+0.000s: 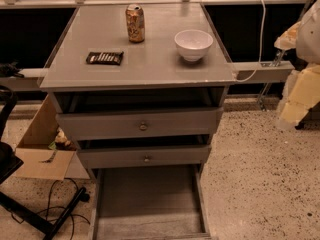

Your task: Close bottom drawer

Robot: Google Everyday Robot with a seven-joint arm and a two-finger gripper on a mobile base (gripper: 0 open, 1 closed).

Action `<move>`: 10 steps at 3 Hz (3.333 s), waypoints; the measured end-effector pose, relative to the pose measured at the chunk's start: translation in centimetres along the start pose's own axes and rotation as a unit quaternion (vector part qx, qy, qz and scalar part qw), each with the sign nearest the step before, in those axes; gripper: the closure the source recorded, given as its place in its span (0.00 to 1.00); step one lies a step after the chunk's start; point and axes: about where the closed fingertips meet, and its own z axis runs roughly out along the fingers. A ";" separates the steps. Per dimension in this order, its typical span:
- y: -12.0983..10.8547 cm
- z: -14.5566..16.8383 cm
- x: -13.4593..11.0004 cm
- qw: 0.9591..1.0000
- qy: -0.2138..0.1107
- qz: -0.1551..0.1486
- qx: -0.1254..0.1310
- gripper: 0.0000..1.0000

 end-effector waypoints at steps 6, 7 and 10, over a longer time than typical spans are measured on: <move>12.0 32.7 5.7 0.994 -0.089 0.049 -0.027 0.00; 12.1 32.6 5.7 0.995 -0.088 0.048 -0.028 0.00; 16.3 53.1 12.9 0.987 -0.073 0.121 -0.074 0.41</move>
Offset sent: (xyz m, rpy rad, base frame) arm 0.0171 0.0014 -0.1122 0.1101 0.0440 -0.0088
